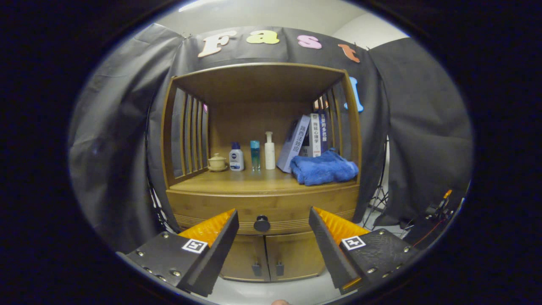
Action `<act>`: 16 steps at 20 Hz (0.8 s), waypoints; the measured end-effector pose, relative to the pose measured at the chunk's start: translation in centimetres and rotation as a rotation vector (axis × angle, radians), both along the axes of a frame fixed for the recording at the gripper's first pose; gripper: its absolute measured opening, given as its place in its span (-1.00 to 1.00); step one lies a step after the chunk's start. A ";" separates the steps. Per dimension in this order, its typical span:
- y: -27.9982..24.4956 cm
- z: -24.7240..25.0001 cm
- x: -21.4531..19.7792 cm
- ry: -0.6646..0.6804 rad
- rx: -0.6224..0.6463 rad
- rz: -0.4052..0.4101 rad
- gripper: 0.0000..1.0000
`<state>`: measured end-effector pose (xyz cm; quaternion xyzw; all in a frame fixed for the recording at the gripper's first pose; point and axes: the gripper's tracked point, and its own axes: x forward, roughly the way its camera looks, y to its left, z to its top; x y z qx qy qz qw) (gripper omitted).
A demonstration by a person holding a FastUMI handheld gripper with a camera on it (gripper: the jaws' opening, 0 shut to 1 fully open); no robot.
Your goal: Pull open the drawer, take out the items inside it, and place them on the countertop above the cabinet.
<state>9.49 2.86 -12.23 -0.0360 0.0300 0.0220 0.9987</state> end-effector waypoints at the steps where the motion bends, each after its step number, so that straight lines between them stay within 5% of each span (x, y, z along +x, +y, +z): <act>1: 0.4 -1.0 1.1 0.007 0.018 0.003 0.99; 14: 2.0 -9.8 11.5 0.069 -0.038 -0.035 0.98; 15: 1.9 -10.6 12.1 0.097 -0.045 -0.032 0.95; 16: 1.5 -11.2 13.3 0.115 -0.037 -0.036 0.63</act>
